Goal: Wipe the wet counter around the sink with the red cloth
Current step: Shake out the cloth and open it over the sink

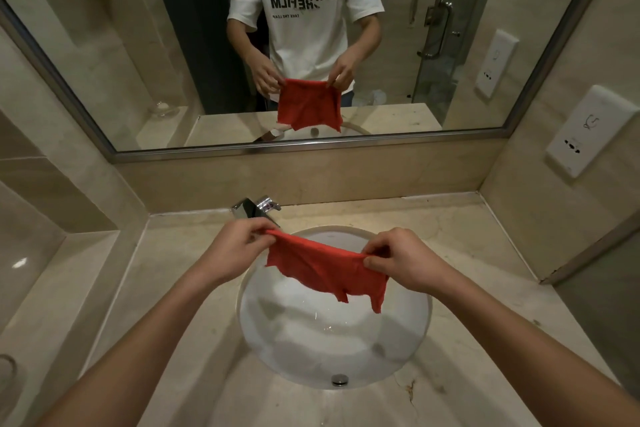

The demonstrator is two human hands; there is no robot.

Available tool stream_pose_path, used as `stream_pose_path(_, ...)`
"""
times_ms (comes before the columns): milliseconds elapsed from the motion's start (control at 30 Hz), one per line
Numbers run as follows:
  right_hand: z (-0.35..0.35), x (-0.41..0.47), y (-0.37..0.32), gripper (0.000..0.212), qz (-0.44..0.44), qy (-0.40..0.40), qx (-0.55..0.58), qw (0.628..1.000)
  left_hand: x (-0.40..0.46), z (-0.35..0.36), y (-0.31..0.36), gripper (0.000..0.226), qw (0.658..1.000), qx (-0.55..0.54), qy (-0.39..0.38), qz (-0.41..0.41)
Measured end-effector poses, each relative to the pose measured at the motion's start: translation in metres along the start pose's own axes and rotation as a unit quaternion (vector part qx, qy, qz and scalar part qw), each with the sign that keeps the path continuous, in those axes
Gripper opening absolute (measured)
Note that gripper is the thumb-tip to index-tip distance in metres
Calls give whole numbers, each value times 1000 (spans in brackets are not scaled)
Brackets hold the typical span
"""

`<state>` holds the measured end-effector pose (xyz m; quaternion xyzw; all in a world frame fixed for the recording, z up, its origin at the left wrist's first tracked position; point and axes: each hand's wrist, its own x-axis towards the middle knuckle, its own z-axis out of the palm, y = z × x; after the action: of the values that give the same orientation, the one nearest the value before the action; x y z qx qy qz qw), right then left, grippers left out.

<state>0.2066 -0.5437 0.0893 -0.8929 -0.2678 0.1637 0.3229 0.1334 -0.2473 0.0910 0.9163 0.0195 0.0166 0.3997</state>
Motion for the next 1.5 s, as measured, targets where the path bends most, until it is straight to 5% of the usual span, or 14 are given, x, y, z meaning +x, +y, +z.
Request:
stream_pose_path(100,-4,-1,6,15,22,-50,19,998,-2,9,15,13,984,-175,-27,8)
stream_pose_path(267,7,-6,5,47,61,-78,38,994,3,31,41,20,986,-133,-60,74)
stream_pose_path(400,21,-4,-19,34,-18,-46,287,957,5,53,45,8,982,-120,-115,88)
stream_pose_path(800,44,8,-35,26,1,-21,246,969,-19,76,15,23,940,-329,-75,-43)
stream_pose_path(967,28,-2,-27,16,5,39,303,952,-37,92,-2,32,951,-278,-131,-33)
stream_pose_path(1333,-11,-26,-12,18,45,117,372,920,-17,89,2,20,972,-223,-46,64)
stream_pose_path(1500,-13,-27,-19,22,40,121,378,917,-19,100,2,22,961,-269,-53,28)
